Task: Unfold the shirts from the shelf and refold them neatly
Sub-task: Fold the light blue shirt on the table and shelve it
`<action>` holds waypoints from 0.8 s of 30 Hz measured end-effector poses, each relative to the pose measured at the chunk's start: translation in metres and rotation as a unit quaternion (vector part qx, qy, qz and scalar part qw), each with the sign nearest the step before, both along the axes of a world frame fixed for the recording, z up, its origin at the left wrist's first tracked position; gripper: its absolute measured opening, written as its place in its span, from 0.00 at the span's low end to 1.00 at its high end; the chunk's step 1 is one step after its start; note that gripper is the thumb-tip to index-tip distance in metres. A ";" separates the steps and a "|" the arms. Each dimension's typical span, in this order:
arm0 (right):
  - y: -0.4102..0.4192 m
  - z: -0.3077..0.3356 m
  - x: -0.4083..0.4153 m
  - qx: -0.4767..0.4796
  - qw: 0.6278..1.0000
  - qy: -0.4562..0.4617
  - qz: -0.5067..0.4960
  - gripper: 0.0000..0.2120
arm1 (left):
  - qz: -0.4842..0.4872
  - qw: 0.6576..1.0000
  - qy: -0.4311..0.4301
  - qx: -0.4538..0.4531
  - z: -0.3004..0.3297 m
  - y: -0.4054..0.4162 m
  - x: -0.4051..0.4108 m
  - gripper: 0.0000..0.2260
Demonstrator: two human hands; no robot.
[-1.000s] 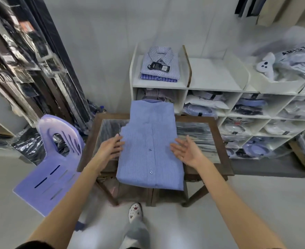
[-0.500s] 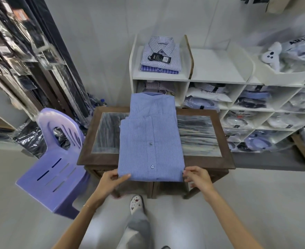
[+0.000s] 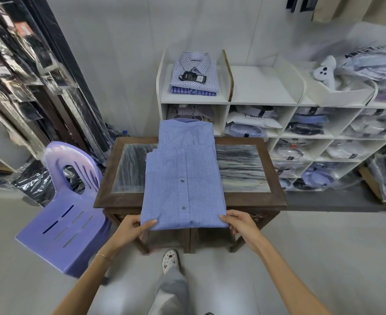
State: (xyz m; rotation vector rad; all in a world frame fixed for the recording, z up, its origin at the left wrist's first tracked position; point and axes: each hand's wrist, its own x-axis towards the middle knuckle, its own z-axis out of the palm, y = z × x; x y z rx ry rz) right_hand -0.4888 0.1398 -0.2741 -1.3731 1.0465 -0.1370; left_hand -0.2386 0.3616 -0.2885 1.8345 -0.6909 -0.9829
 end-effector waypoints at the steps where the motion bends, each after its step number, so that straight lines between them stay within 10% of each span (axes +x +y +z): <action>1: 0.000 0.001 -0.001 0.005 1.000 -0.009 0.004 0.08 | 0.015 1.000 -0.002 -0.004 -0.001 0.002 -0.001 0.31; 11: 0.013 -0.015 -0.008 0.128 0.985 -0.111 -0.032 0.16 | 0.176 0.980 0.095 -0.024 -0.020 0.009 -0.021 0.11; 24: 0.021 -0.022 -0.014 0.110 0.977 -0.150 -0.104 0.14 | 0.272 0.939 0.205 -0.042 -0.021 0.007 -0.027 0.08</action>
